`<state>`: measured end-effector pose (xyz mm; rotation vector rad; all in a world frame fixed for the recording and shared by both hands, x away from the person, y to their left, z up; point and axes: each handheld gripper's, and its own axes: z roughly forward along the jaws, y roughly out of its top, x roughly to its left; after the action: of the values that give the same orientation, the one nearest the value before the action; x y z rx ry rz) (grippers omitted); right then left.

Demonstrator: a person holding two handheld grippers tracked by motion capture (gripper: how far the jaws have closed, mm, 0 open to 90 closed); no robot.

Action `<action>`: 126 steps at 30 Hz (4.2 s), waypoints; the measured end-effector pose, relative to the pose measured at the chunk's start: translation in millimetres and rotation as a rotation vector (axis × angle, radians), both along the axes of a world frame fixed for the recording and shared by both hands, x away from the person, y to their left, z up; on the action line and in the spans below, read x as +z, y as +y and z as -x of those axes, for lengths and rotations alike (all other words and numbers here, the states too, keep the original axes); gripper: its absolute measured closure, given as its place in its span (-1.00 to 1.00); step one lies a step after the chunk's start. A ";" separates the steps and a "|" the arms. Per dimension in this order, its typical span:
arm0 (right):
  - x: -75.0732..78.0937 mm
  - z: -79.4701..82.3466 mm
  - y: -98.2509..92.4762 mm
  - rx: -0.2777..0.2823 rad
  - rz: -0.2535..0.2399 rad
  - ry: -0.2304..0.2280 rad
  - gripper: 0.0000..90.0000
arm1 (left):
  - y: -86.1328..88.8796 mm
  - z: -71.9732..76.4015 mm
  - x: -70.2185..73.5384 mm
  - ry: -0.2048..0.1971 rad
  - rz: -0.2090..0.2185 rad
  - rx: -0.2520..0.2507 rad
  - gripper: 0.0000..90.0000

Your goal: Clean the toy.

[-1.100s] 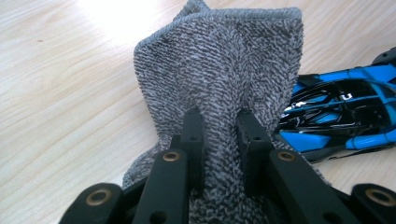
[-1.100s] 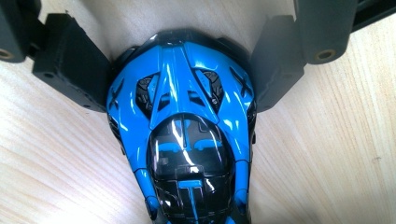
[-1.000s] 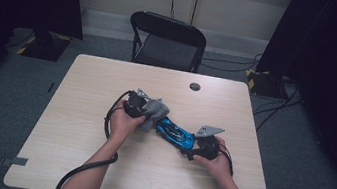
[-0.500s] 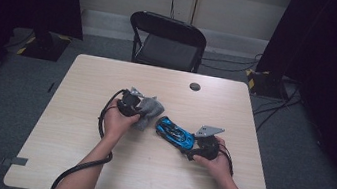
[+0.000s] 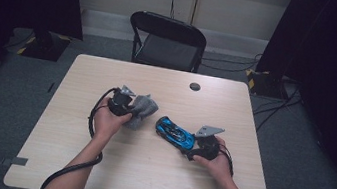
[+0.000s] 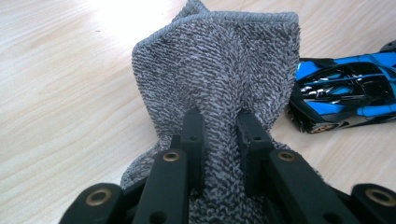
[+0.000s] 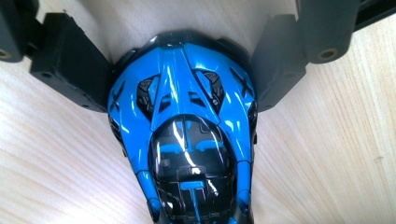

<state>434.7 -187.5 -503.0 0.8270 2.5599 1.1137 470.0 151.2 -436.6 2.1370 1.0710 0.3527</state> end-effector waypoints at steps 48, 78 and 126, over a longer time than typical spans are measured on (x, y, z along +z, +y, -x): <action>22.2 -26.2 49.3 0.039 0.000 -0.029 -0.07 | -0.5 50.0 12.8 -0.033 0.041 -0.145 0.69; 15.7 -28.5 44.0 0.020 -0.084 -0.015 -0.08 | -74.0 105.0 -17.7 0.013 0.111 -0.475 0.69; 12.6 -26.2 43.1 0.013 -0.108 -0.034 -0.08 | -73.4 56.7 -34.6 0.017 0.006 -0.337 0.68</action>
<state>460.9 -144.4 -490.5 0.8098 2.4997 1.2683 413.2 77.8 -471.2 2.2683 0.7011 0.1711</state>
